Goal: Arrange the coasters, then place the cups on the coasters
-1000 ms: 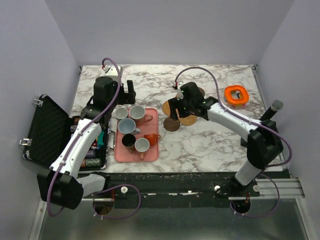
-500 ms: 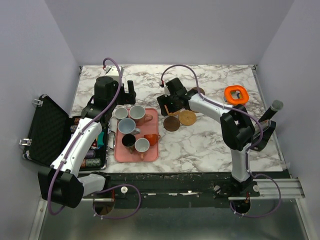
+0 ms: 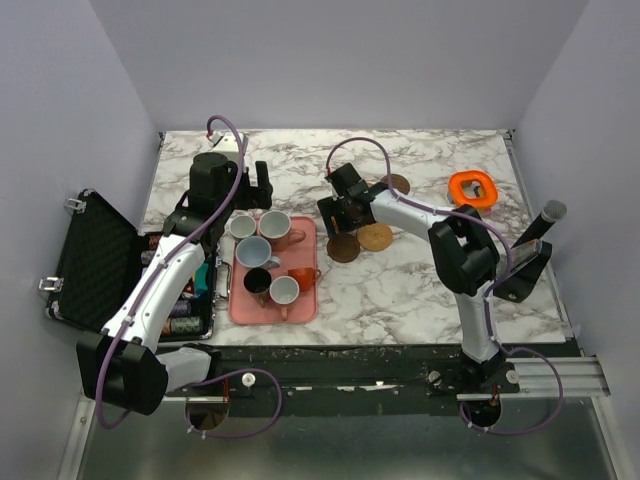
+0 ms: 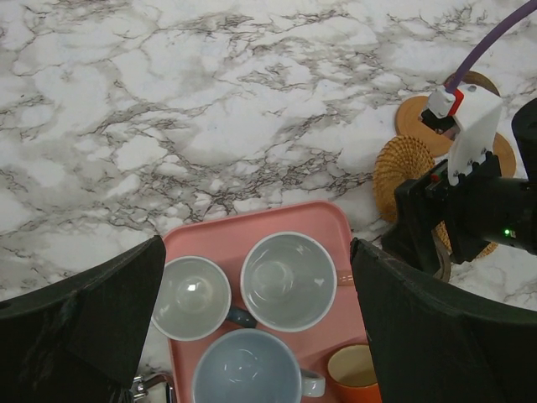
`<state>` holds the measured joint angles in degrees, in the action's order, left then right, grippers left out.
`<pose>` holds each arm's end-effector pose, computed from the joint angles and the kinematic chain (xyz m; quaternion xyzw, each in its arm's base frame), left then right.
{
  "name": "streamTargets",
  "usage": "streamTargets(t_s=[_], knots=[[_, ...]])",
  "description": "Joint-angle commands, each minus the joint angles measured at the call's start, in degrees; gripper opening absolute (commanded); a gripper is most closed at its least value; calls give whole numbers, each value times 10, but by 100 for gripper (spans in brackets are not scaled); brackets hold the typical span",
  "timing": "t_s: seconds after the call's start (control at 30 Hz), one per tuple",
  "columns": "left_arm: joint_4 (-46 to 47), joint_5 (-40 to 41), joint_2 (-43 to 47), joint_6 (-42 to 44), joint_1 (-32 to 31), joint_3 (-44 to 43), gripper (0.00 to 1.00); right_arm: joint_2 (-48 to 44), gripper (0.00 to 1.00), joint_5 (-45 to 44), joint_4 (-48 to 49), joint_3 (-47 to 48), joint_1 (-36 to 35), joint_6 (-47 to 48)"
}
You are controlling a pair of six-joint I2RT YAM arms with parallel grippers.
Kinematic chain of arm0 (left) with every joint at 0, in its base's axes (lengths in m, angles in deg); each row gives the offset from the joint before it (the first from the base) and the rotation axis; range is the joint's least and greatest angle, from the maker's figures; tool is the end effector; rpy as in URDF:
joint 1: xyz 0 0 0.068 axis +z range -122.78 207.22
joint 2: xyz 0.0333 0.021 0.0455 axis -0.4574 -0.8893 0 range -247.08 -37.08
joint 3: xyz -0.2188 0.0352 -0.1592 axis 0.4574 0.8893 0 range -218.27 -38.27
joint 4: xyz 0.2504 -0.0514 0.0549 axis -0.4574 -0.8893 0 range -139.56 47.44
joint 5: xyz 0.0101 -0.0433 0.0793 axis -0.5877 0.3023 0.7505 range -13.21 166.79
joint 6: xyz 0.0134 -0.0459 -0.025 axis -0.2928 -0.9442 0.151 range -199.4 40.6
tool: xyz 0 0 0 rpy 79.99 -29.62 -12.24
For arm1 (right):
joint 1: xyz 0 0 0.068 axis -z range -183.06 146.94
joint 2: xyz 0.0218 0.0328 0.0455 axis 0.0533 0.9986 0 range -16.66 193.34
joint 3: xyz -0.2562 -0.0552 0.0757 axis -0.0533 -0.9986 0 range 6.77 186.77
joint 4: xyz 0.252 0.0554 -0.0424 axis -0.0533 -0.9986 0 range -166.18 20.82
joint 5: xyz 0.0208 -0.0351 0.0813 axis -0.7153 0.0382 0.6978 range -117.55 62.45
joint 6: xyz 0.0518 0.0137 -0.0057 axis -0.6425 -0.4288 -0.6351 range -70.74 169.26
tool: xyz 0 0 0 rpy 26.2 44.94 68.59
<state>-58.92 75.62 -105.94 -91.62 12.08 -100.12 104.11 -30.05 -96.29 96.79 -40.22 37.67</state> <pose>0.2662 -0.0727 0.3459 0.0268 0.8353 -0.1382 0.5315 0.3633 0.2734 0.1738 -0.2067 0.9382 0.0952 0.2607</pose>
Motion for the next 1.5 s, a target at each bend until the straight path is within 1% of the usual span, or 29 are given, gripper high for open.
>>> streamTargets(t_s=[0.0,0.07,0.13,0.4,0.63,0.8,0.93,1.0,1.17,1.23,1.47], knots=[[1,-15,-3,-3,-2,3,99,38,83,-39,-34,36,-1,-20],[0,-15,-4,-3,-3,3,99,48,83,-63,-61,52,-1,-34],[0,-14,-5,-3,-3,2,99,54,84,-79,-65,54,0,-43],[-1,-15,-3,-5,-2,2,99,73,84,-90,-67,76,4,-50],[-1,-16,-4,-6,-3,2,99,53,83,-127,-70,76,6,-40],[-1,-18,-5,-9,-3,2,99,16,86,-78,-53,64,6,8],[-1,-23,-7,-10,-3,2,99,-18,87,-51,-18,44,5,24],[1,-26,-7,-10,-3,2,99,-19,87,-44,8,39,5,34],[3,-25,-9,-10,-3,4,99,33,86,-20,-2,99,6,51],[3,-27,-12,-10,-3,4,99,59,83,-9,-14,125,6,48],[1,-34,-21,-11,-4,2,99,90,79,20,-20,138,5,38]])
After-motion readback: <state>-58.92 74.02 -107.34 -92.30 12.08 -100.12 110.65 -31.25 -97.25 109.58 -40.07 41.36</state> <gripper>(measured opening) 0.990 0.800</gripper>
